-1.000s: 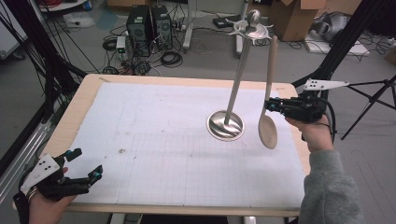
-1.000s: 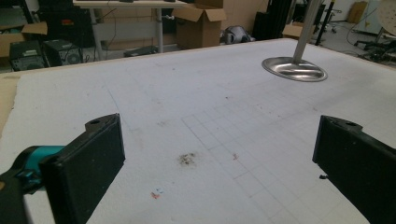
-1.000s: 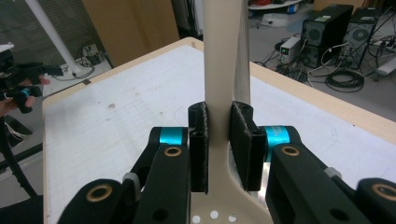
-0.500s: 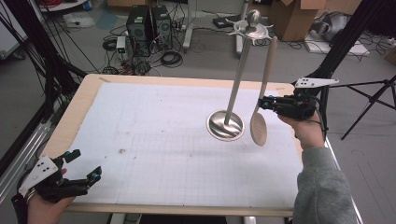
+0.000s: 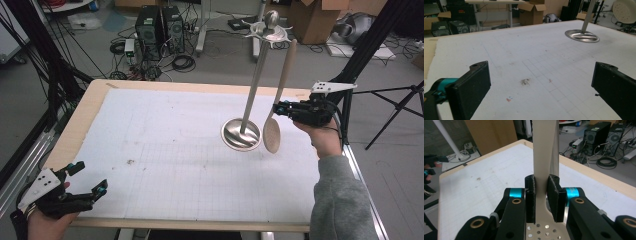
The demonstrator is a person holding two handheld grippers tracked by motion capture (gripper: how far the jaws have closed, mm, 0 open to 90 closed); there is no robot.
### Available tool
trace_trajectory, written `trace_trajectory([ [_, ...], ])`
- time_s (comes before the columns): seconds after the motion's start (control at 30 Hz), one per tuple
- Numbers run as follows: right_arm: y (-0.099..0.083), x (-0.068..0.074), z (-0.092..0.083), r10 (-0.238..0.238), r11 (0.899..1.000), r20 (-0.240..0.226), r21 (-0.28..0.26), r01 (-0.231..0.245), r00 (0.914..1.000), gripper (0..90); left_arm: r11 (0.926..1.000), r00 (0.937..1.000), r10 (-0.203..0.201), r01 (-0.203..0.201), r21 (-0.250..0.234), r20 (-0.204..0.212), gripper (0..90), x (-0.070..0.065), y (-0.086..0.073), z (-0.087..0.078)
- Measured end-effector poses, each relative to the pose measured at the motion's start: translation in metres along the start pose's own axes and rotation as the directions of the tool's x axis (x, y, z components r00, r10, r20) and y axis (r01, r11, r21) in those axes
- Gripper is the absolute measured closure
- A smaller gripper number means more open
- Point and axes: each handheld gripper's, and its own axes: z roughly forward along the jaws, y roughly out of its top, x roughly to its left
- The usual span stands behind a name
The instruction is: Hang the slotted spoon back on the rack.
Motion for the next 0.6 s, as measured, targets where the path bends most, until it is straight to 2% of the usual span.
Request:
trace_trajectory([
  [0.47,0.0006,-0.0001,0.0047,-0.028,1.0,0.035,-0.004,0.028,0.999,77.5,1.0,1.0,0.002,-0.002,0.004,-0.005,2.5,-0.001,-0.0013,-0.0027],
  [0.57,-0.0002,-0.0009,0.0046,-0.033,0.999,0.031,-0.01,0.033,0.999,76.1,1.0,1.0,0.002,-0.002,0.003,-0.004,2.6,-0.0013,-0.0015,-0.0025],
  [0.6,-0.0008,-0.0003,0.0046,-0.038,0.999,0.03,-0.015,0.038,0.9988,72.8,1.0,1.0,0.002,-0.002,0.005,-0.002,2.5,-0.0019,-0.0017,-0.0017],
])
